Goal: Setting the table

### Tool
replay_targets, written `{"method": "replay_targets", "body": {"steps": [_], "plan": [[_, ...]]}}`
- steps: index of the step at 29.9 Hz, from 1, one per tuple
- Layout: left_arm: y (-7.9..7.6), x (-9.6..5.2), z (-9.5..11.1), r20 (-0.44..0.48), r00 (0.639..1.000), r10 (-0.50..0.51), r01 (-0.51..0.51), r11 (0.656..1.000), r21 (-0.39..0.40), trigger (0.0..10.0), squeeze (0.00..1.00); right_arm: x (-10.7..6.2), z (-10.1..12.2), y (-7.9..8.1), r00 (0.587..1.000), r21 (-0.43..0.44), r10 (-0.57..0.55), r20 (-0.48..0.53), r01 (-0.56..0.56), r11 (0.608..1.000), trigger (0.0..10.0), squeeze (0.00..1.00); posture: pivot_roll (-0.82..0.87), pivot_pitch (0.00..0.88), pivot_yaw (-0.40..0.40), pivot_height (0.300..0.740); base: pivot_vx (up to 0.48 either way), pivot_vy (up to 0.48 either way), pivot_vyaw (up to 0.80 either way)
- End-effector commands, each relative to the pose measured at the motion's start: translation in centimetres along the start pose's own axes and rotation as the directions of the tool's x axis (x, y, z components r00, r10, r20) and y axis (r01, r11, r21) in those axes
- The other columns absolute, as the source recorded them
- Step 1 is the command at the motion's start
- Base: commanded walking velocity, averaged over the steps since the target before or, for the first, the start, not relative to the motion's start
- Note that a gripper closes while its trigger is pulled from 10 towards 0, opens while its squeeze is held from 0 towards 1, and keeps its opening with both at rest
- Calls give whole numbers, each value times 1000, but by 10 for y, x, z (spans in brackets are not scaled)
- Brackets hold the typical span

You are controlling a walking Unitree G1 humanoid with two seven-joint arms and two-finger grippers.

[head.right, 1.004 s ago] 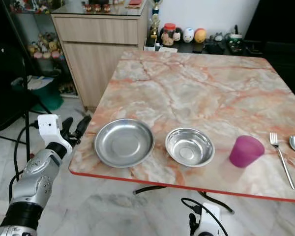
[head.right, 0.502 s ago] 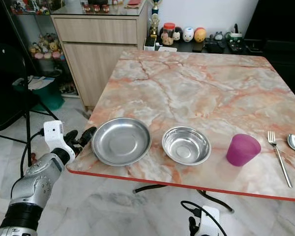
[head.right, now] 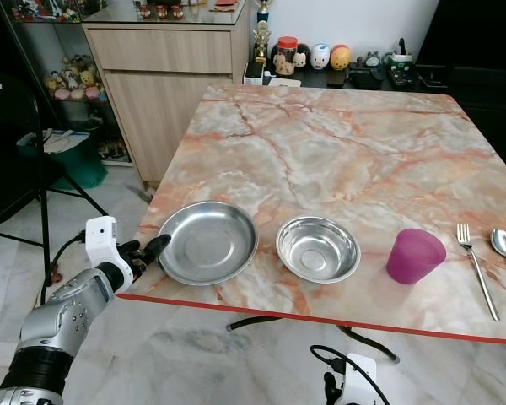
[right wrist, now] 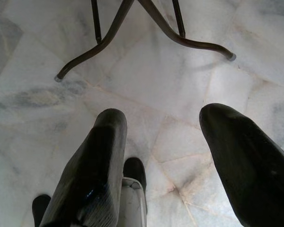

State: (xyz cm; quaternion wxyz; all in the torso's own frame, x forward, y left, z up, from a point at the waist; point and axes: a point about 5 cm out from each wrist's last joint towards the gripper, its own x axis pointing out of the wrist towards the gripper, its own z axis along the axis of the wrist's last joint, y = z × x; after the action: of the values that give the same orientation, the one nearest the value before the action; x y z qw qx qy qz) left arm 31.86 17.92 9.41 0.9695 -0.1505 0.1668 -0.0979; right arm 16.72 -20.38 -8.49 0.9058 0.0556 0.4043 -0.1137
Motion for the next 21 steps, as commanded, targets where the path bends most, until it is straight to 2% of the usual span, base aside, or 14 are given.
{"method": "replay_targets", "body": {"steps": [1, 6, 12, 21], "plan": [[-4, 2, 8, 9, 1000, -15, 15, 999, 31, 10000, 0, 0, -1, 0, 1000, -5, 0, -7, 0, 1000, 10000, 0, 85, 0, -3, 724, 0, 0, 0], [-10, 1, 9, -9, 999, -35, 36, 992, 120, 10000, 0, 0, -1, 5, 1000, -4, 6, -3, -6, 1000, 10000, 0, 88, 0, -1, 724, 0, 0, 0], [-11, 2, 9, -20, 999, -35, 38, 985, 167, 10000, 0, 0, -1, 7, 1000, -1, 9, -1, -9, 1000, 10000, 0, 85, 0, 2, 724, 0, 0, 0], [-7, 2, 1, -43, 999, -14, 22, 983, 184, 10000, 0, 0, 0, 6, 1000, 2, 7, 4, -7, 1000, 10000, 0, 80, 0, 3, 724, 0, 0, 0]]}}
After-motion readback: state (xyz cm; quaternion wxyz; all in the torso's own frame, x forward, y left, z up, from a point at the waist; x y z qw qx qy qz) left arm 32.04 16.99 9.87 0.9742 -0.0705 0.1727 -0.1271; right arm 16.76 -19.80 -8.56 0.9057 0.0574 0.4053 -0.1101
